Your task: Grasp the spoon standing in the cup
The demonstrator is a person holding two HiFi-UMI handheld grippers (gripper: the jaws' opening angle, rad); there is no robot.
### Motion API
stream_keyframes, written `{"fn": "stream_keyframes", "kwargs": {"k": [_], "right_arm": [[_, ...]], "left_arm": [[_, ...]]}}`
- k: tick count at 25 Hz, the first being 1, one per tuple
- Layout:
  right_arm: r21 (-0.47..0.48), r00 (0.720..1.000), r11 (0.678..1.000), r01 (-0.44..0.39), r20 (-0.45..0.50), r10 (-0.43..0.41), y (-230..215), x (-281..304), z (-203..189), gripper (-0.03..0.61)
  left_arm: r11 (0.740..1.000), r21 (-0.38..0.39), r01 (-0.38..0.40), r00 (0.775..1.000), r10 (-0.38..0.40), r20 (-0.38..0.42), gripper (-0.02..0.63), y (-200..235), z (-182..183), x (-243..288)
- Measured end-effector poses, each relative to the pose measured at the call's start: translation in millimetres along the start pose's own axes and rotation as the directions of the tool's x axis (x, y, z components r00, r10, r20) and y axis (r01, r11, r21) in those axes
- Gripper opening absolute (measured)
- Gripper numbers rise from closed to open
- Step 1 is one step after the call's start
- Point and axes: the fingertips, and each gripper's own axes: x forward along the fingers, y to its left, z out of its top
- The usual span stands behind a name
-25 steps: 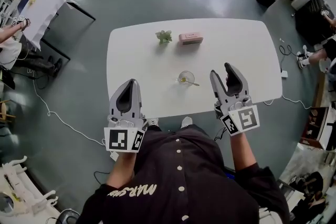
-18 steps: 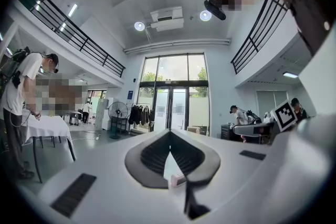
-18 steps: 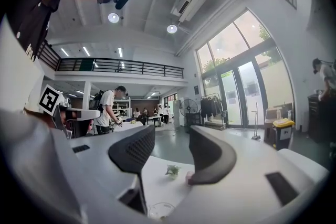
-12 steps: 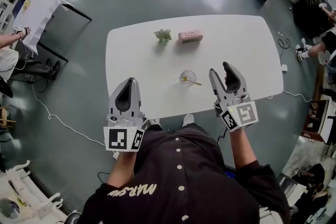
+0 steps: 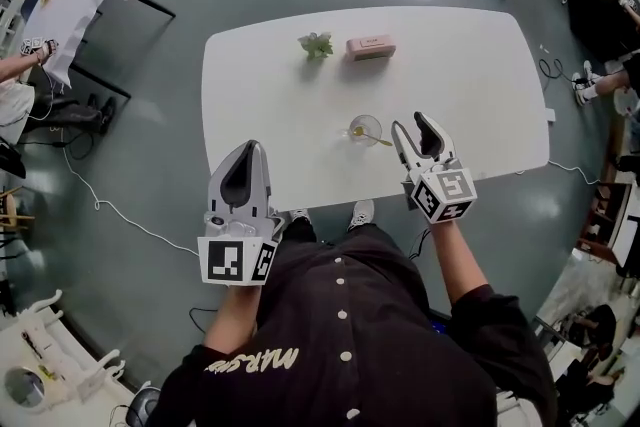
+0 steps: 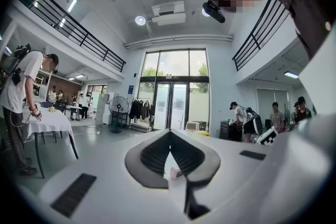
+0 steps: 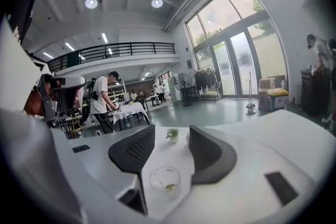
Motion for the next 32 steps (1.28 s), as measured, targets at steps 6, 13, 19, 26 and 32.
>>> {"fn": "stream_keyframes", "kwargs": {"k": [6,13,19,26,32], "right_arm": [[0.064,0.986,0.997,0.047,-0.163,-0.036,-9.2,16.1,-64.2,0.19],[0.147,0.954,0.983,0.11,-0.293,-0.063,-10.0,22.4,-122.1,0.192],[0.207,0.938,0.966,0.158,-0.336,-0.081,-9.6,18.3,-144.5,0.187],[0.243,0.929,0.954,0.175,-0.361,-0.079,-5.9,17.6,-155.9,0.163],[0.27,0.931,0.944,0.188,-0.354,-0.084,-5.5,20.3,-155.9,0.12]], "left_arm": [[1.0,-0.008,-0.013,0.999,0.013,-0.036,0.009,2.4,-13.2,-5.8],[1.0,-0.016,-0.012,0.998,0.011,-0.068,0.009,3.9,-25.9,-9.5],[1.0,-0.025,-0.006,0.997,0.004,-0.079,0.01,3.8,-30.6,-11.8],[1.0,-0.028,-0.003,0.996,0.001,-0.095,0.009,6.0,-37.1,-16.2],[1.0,-0.028,0.002,0.995,-0.005,-0.101,0.009,6.4,-39.1,-15.4]]}}
